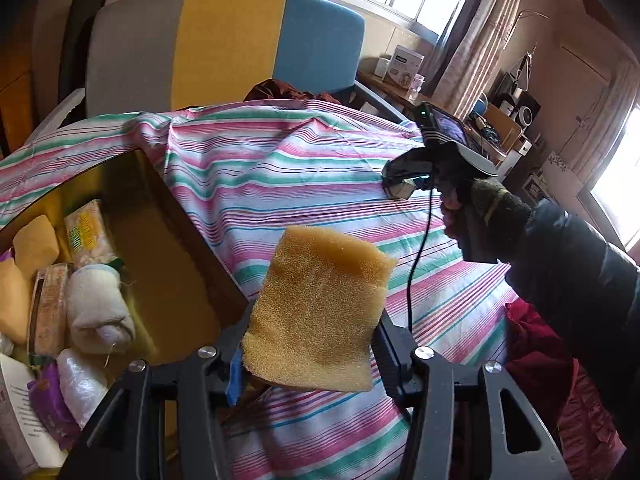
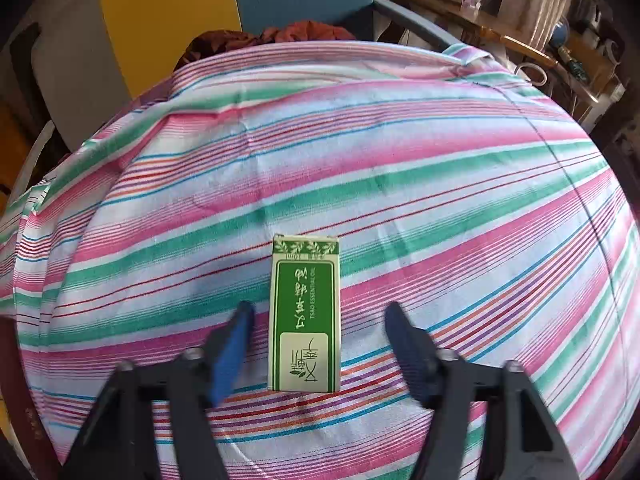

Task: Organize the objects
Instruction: 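Grasp the yellow sponge cake with the left tool while the right grasps the green box, then carry the sponge cake into the gold tray and open the left tool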

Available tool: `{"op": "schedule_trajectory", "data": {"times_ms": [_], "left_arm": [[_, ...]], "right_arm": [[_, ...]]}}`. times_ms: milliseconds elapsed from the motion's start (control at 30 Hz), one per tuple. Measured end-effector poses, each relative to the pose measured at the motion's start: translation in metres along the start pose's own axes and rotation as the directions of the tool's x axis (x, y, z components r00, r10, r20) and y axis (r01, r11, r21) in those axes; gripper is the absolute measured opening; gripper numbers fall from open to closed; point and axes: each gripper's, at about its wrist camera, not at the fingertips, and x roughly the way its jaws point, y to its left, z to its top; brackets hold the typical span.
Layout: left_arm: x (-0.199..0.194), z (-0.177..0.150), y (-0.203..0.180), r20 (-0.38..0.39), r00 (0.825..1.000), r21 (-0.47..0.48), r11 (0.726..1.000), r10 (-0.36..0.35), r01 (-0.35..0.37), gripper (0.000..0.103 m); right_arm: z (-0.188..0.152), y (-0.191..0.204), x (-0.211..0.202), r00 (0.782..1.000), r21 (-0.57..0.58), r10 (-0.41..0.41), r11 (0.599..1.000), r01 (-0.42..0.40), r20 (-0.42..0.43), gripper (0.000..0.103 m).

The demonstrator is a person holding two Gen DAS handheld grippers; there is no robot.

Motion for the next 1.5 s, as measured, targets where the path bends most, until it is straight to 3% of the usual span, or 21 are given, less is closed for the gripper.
{"op": "schedule_trajectory", "data": {"times_ms": [33,67,200,367,467,800,1000,1133,1500], "left_arm": [[0.000,-0.001,0.002,0.001,1.000,-0.010,1.000,0.002,-0.002,0.052],[-0.001,-0.001,0.004,0.002,1.000,-0.019,1.000,0.002,-0.002,0.052],[-0.004,-0.004,0.008,0.011,1.000,-0.036,0.999,0.005,-0.005,0.052],[-0.011,-0.012,0.012,0.022,1.000,-0.053,0.999,0.010,-0.009,0.052],[-0.019,-0.017,0.019,0.032,0.999,-0.077,0.997,0.021,-0.019,0.052],[-0.053,-0.031,0.064,0.077,0.986,-0.213,0.968,0.151,-0.131,0.052],[-0.072,-0.033,0.103,0.099,0.985,-0.366,0.926,0.141,-0.096,0.052],[-0.075,-0.035,0.117,0.091,0.985,-0.420,0.903,0.148,-0.097,0.052],[-0.038,-0.020,0.093,0.042,0.997,-0.383,0.923,0.064,-0.043,0.052]], "right_arm": [[-0.002,-0.001,-0.004,1.000,-0.002,-0.003,1.000,0.003,0.021,0.032],[-0.005,-0.002,-0.007,1.000,-0.009,0.019,1.000,-0.019,0.018,0.031],[-0.031,0.003,-0.028,0.998,-0.122,0.059,0.991,-0.055,0.033,0.031],[-0.087,0.018,-0.046,0.985,-0.262,0.171,0.950,-0.172,-0.029,0.031],[-0.113,0.027,-0.049,0.989,-0.326,0.145,0.935,-0.140,-0.010,0.031],[-0.113,0.029,-0.046,0.989,-0.353,0.148,0.926,-0.135,0.010,0.032],[-0.113,0.028,-0.043,0.987,-0.344,0.162,0.927,-0.151,0.003,0.032],[-0.111,0.025,-0.042,0.984,-0.334,0.177,0.928,-0.167,-0.001,0.032],[-0.113,0.029,-0.042,0.987,-0.361,0.161,0.920,-0.151,-0.001,0.032]]}}
